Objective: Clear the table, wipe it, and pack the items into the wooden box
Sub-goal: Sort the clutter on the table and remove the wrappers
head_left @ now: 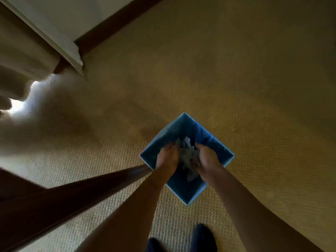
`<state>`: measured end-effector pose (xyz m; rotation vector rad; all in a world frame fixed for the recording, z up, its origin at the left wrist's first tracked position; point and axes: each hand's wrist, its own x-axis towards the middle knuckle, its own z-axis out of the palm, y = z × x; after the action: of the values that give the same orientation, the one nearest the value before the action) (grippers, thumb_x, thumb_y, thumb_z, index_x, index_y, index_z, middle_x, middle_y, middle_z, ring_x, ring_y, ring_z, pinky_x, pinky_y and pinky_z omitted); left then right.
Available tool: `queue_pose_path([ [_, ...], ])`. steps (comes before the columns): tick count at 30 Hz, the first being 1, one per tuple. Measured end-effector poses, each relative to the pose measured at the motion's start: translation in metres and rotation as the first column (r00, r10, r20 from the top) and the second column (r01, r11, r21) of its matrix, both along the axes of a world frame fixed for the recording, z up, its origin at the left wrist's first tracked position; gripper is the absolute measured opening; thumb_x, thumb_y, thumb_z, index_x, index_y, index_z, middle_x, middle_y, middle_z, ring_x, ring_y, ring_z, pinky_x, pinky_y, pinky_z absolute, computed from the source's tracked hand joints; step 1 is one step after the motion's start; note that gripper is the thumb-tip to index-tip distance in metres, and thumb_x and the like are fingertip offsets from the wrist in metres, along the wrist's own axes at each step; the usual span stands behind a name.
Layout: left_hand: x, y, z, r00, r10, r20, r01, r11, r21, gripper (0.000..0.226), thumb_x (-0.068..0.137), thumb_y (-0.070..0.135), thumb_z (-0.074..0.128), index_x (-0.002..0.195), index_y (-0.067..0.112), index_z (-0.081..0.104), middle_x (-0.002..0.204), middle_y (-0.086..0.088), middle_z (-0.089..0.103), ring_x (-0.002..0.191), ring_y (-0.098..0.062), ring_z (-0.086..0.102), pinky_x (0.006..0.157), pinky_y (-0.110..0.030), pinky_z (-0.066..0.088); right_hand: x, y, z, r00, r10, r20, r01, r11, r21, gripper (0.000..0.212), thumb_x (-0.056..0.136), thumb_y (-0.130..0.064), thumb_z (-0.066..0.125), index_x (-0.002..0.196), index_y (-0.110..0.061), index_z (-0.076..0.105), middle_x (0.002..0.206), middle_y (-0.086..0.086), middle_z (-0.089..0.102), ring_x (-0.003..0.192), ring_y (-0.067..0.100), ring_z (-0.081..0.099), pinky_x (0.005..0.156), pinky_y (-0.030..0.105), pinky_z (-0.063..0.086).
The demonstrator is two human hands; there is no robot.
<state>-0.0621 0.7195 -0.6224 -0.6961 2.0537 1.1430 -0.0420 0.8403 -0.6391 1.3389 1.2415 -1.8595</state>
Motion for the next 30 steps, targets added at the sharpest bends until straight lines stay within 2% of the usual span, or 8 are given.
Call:
queue_pose_path([
  [2,0.007,0.002,0.034,0.99,-0.098,-0.097,0.091,0.993,-0.073,0.029,0.107,0.026,0.043,0.117,0.016,0.068,0.108,-0.001,0.068,0.1,-0.023,0.059,0.081,-0.027,0.035,0.002,0.002,0.036,0.992,0.103,-0.076,-0.094,0.989,0.115,0.019,0.101,-0.025,0.05,0.095,-0.015,0.065,0.096,0.009,0.067,0.089,0.026,0.065,0.08,0.045,0.056],
  [4,0.012,0.002,0.081,0.973,-0.138,-0.183,0.125,0.989,-0.078,0.025,0.106,0.023,0.045,0.119,0.015,0.065,0.1,0.007,0.06,0.102,-0.022,0.06,0.08,-0.025,0.034,0.005,0.004,0.077,0.956,0.249,-0.156,-0.194,0.934,0.299,0.019,0.093,-0.036,0.054,0.1,-0.022,0.065,0.109,0.006,0.065,0.111,0.032,0.064,0.103,0.054,0.049],
  [7,0.017,0.005,0.16,0.923,-0.252,-0.289,0.224,0.966,-0.128,0.031,0.105,0.026,0.049,0.134,0.021,0.059,0.125,0.005,0.063,0.121,-0.022,0.059,0.09,-0.027,0.04,0.01,0.007,0.154,0.889,0.395,-0.232,-0.252,0.844,0.473,0.041,0.099,-0.039,0.054,0.136,-0.022,0.059,0.132,0.001,0.061,0.124,0.024,0.06,0.109,0.049,0.046],
  [11,0.015,0.004,0.275,0.851,-0.325,-0.413,0.273,0.945,-0.181,0.037,0.105,0.029,0.047,0.142,0.025,0.055,0.14,0.0,0.061,0.127,-0.021,0.058,0.105,-0.038,0.046,0.009,0.01,0.281,0.779,0.581,-0.235,-0.284,0.661,0.694,0.03,0.105,-0.028,0.048,0.132,-0.019,0.059,0.118,-0.008,0.054,0.112,0.012,0.054,0.095,0.029,0.04],
  [14,0.015,-0.013,0.381,0.724,-0.414,-0.552,0.299,0.909,-0.291,0.043,0.105,0.028,0.044,0.145,0.02,0.054,0.154,-0.004,0.05,0.14,-0.022,0.047,0.113,-0.039,0.041,0.006,0.001,0.374,0.694,0.692,-0.198,-0.266,0.503,0.822,0.038,0.104,-0.03,0.047,0.137,-0.014,0.055,0.138,0.003,0.058,0.13,0.023,0.052,0.107,0.035,0.041],
  [18,0.02,-0.065,0.504,0.578,-0.497,-0.647,0.226,0.859,-0.459,0.045,0.107,0.027,0.044,0.151,0.023,0.047,0.163,0.0,0.037,0.152,-0.018,0.028,0.122,-0.033,0.025,0.003,-0.037,0.495,0.564,0.794,-0.227,-0.255,0.429,0.867,0.048,0.106,-0.036,0.041,0.152,-0.021,0.042,0.161,0.002,0.037,0.148,0.021,0.035,0.12,0.039,0.031],
  [27,0.043,-0.257,0.637,0.644,-0.408,-0.647,-0.113,0.786,-0.608,0.049,0.109,0.039,0.035,0.157,0.03,0.036,0.171,0.002,0.02,0.158,-0.02,0.01,0.126,-0.041,0.016,-0.015,-0.194,0.64,0.086,0.987,-0.136,-0.169,0.149,0.974,0.054,0.106,-0.049,0.026,0.157,-0.032,0.026,0.17,-0.004,0.014,0.157,0.02,0.005,0.125,0.049,0.02],
  [30,0.054,-0.325,0.65,0.654,-0.403,-0.64,-0.177,0.741,-0.647,0.046,0.108,0.036,0.038,0.153,0.025,0.042,0.167,-0.003,0.029,0.156,-0.025,0.019,0.123,-0.045,0.027,-0.024,-0.262,0.657,-0.029,0.996,-0.086,-0.133,0.081,0.988,0.053,0.107,-0.045,0.03,0.157,-0.029,0.029,0.169,-0.003,0.016,0.157,0.021,0.007,0.126,0.045,0.013],
])
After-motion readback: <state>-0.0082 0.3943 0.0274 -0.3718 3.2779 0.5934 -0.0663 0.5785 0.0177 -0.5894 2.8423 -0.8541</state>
